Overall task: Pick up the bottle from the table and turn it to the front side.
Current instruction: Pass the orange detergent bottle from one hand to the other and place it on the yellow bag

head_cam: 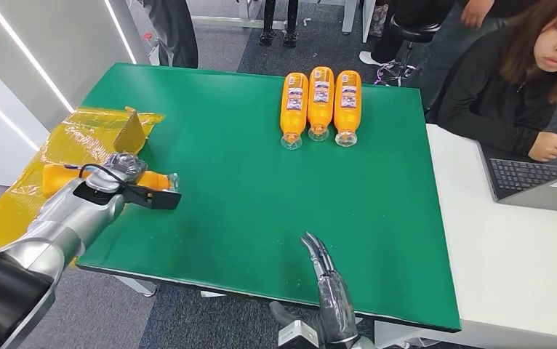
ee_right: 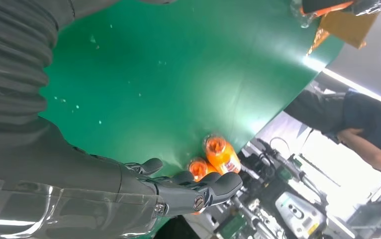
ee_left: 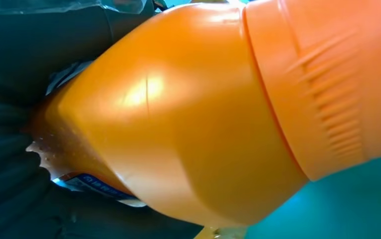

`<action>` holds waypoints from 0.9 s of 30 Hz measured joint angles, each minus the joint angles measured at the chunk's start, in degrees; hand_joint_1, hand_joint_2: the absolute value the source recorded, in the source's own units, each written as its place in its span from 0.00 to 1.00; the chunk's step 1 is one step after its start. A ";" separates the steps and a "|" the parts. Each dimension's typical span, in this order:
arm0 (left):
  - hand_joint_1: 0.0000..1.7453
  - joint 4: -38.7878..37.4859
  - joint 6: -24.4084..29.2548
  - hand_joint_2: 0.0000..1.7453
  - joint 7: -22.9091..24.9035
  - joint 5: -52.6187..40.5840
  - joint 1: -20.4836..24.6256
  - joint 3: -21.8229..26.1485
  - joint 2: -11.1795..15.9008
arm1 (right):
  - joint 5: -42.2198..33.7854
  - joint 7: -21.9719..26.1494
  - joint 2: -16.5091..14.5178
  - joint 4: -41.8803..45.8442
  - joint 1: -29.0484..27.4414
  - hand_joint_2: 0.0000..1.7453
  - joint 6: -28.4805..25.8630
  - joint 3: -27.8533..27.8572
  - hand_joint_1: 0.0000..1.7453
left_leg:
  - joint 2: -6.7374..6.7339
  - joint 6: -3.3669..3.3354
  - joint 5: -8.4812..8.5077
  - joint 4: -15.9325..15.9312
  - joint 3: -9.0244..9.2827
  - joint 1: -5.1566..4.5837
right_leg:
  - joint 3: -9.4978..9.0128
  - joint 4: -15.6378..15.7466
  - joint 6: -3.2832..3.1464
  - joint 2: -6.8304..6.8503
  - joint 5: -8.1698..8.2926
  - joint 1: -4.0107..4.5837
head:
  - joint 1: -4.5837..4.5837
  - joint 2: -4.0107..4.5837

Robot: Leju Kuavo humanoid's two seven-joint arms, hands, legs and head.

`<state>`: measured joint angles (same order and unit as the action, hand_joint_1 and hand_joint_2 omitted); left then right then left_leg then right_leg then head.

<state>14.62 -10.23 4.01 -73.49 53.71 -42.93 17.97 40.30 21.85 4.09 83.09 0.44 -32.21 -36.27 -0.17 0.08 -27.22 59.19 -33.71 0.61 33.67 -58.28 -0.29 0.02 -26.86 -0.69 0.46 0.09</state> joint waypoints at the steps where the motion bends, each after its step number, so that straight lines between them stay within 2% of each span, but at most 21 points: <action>1: 0.00 -0.11 0.16 1.00 0.19 0.26 -0.09 0.03 0.42 | -0.18 0.04 0.13 0.01 0.05 1.00 0.10 -0.16 0.00 | 0.00 0.00 0.00 0.00 0.00 0.00 | 0.00 0.00 0.00 0.00 0.00 0.00 | 0.00 0.00; 10: 0.00 -0.82 1.14 1.00 1.11 1.28 -0.87 0.44 1.88 | -1.03 -0.08 0.51 -0.02 0.91 1.00 1.11 -1.15 0.00 | 0.02 0.00 0.00 0.00 0.01 0.00 | -0.02 0.00 -0.01 0.03 0.01 0.00 | 0.01 0.00; 22: 0.00 -1.09 1.41 1.00 2.19 0.44 -0.65 0.60 0.58 | -2.32 -0.25 0.79 -0.02 1.61 1.00 1.77 -1.24 0.00 | 0.02 0.00 0.01 0.02 0.03 0.00 | 0.01 0.00 -0.02 0.03 0.01 0.00 | 0.00 0.00; 24: 0.00 -1.08 3.48 1.00 0.95 0.28 -0.16 0.78 -0.26 | -2.30 -0.31 0.79 -0.02 1.53 1.00 1.66 -1.22 0.00 | 0.04 0.00 0.01 0.03 0.03 0.00 | 0.01 0.01 -0.02 0.05 0.02 0.00 | -0.01 0.00; 27: 0.00 -0.76 9.94 1.00 -2.28 -0.03 0.96 1.32 -2.54 | -1.82 -0.68 0.78 -0.02 0.91 1.00 0.65 -1.10 0.00 | 0.13 0.00 0.01 0.05 0.03 -0.01 | -0.02 0.02 -0.01 0.15 0.02 -0.01 | 0.00 0.00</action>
<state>13.86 -0.29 1.72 -73.52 54.67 -41.60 15.44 38.48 21.16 4.87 83.08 1.35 -31.56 -37.37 -0.04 0.08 -27.21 59.25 -33.68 0.60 33.65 -58.26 -0.30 0.17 -26.85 -0.70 0.46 0.09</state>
